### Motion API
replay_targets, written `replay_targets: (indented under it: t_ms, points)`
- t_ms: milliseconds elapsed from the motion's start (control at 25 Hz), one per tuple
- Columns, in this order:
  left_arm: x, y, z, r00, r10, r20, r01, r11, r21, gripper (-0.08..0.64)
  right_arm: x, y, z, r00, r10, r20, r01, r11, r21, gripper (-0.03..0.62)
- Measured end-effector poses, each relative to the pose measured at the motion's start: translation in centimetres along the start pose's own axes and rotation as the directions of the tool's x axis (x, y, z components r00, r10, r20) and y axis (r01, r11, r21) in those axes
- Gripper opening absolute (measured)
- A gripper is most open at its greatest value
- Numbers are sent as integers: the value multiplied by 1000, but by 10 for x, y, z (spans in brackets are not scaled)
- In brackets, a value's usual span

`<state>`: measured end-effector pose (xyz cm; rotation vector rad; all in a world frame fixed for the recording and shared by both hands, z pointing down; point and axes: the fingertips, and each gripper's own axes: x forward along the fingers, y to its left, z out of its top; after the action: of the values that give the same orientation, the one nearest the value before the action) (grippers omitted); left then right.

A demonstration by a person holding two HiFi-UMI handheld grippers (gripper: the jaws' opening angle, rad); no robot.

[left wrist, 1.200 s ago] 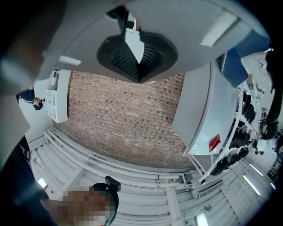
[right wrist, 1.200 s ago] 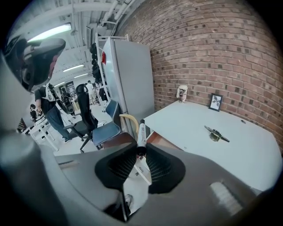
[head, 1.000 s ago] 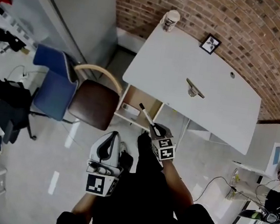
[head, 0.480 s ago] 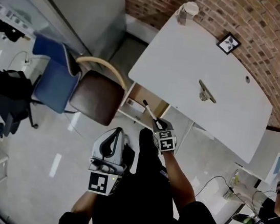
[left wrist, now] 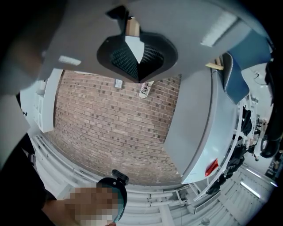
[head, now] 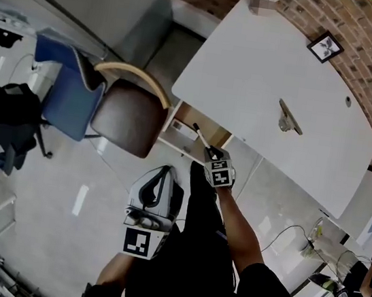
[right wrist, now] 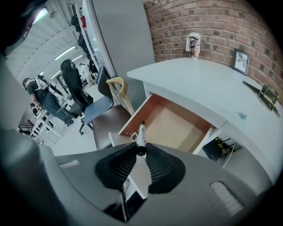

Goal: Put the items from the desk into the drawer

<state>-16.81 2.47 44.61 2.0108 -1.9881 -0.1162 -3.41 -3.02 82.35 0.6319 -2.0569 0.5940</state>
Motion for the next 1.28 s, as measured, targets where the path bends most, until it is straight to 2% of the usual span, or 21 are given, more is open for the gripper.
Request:
replay_targets:
  t_ms: [240,600,840,960,1280]
  points:
    - [16,6,-29,998,27,-58,-27,1000,-5,20,40,-8,-30,997,28,-76,-26,999,28,72]
    - [35,15,-59,994,31,-104,-32,999,-15,20,86,-33,-60,987,-4,-158,11,999,44,72]
    - [40,17,-74,991,36,-132,-39,999,-20,20,107,-37,-89,972,-6,-234,20,998,58,72]
    - [40,20,-78,989,45,-141,-50,998,-32,20,116,-38,-97,970,-6,-242,13,1000,28,74]
    - [37,19,-81,989,47,-141,-52,998,-36,20,119,-38,-103,967,-4,-254,14,999,37,77]
